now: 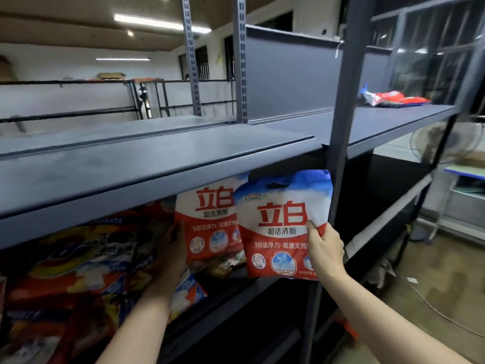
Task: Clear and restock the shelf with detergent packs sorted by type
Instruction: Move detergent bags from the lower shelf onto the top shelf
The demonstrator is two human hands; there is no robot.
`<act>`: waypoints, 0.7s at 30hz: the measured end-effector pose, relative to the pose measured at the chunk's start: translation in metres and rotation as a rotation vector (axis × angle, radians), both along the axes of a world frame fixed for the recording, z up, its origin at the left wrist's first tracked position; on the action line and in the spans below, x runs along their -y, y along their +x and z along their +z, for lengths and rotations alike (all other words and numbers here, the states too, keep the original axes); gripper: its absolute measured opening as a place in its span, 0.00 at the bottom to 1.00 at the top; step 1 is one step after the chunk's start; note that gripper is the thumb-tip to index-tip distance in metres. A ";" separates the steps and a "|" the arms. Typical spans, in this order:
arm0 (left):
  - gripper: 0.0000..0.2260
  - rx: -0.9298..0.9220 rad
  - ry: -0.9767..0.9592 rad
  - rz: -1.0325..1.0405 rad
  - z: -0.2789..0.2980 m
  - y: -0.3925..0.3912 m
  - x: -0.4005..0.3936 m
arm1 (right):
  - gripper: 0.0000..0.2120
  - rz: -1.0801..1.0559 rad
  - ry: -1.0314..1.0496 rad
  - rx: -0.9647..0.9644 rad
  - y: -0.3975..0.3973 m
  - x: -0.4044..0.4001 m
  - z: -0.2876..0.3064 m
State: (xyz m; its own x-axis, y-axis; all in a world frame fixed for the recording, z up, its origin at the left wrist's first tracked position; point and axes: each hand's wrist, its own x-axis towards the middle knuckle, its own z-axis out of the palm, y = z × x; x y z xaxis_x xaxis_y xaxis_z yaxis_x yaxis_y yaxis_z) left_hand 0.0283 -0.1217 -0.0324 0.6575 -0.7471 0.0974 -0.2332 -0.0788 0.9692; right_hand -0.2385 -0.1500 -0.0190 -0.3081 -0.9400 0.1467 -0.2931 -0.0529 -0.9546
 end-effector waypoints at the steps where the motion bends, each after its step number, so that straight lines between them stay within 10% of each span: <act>1: 0.26 0.010 -0.025 0.008 0.006 -0.007 -0.004 | 0.13 -0.003 -0.015 0.018 -0.007 -0.003 0.004; 21: 0.17 0.156 -0.229 0.253 0.037 -0.255 -0.025 | 0.18 -0.459 -0.211 0.110 -0.262 0.040 0.044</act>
